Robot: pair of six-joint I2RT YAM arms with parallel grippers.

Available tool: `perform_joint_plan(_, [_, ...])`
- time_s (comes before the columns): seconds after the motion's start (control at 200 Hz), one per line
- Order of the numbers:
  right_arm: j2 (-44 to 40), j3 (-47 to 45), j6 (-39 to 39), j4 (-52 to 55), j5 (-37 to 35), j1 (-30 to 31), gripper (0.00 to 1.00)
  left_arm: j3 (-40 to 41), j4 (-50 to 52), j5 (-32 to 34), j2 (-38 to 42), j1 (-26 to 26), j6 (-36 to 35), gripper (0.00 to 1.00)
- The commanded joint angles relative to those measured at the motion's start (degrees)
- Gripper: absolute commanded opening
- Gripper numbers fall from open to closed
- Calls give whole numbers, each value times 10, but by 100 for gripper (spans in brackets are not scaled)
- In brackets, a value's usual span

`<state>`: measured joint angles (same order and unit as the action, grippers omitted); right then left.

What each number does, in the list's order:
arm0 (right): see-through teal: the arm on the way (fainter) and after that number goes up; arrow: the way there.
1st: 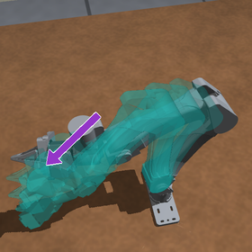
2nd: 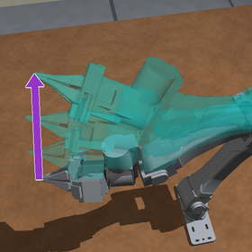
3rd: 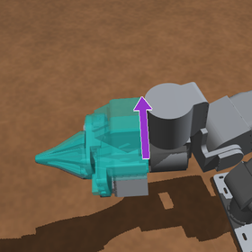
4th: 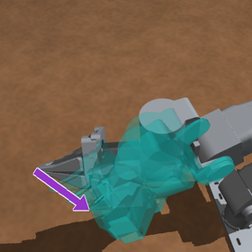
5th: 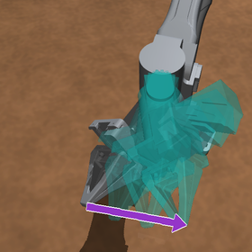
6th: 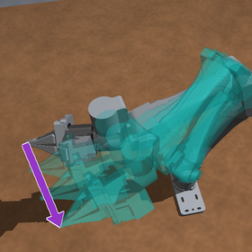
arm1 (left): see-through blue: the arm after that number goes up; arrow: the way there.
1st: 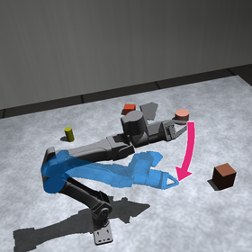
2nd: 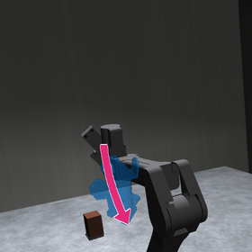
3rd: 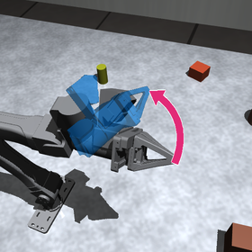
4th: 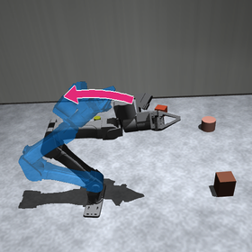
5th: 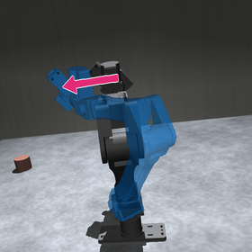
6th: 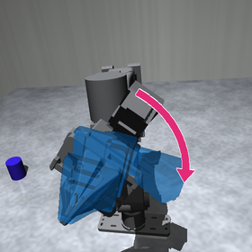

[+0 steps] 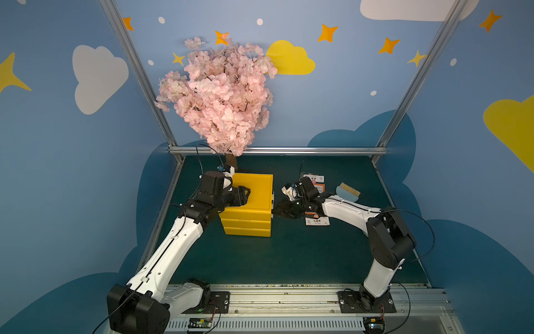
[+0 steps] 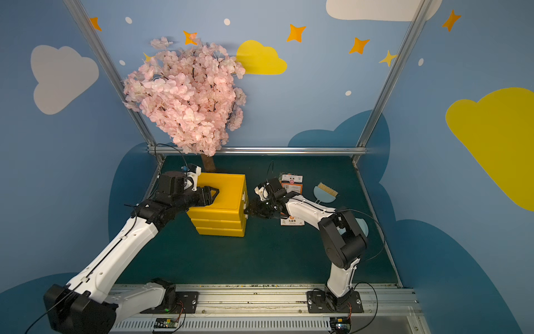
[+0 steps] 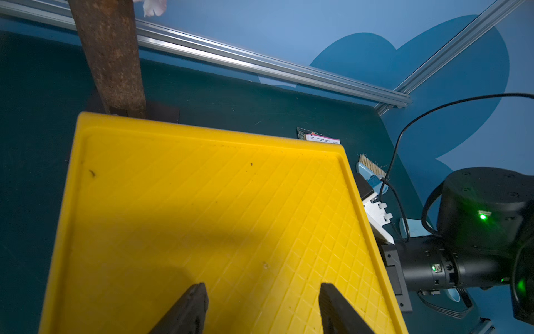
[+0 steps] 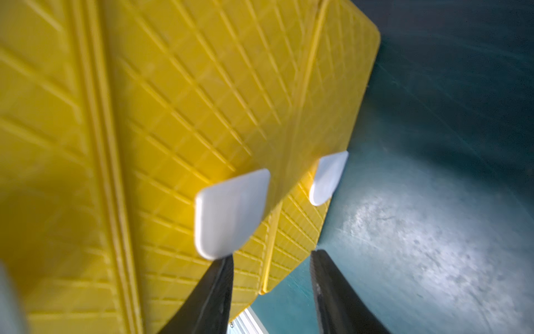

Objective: Take the seed bags out of the drawer
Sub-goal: Close the drawer in the storage box, then open the drawer in the storage box.

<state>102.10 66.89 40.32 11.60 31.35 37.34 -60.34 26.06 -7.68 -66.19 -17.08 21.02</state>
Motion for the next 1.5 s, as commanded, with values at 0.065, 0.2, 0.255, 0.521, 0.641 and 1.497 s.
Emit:
perform_joint_plan(0.065, [-37,-42,3,-18,-30,-17,48,18,169,2,-4,-13,17,67])
perform_joint_plan(0.2, [-30,-55,9,-37,-34,-20,48,21,172,3,-1,-19,22,67])
perform_joint_plan(0.255, [-20,-57,15,-52,-30,-20,48,25,172,3,-2,-21,23,67])
perform_joint_plan(0.521, [33,-52,46,-114,-8,-18,48,35,170,7,-6,-23,23,67])
perform_joint_plan(0.641, [50,-34,41,-106,-7,-13,47,36,171,9,-7,-23,23,67])
perform_joint_plan(1.497, [110,51,20,-51,-18,4,41,44,168,9,-8,-23,22,67])
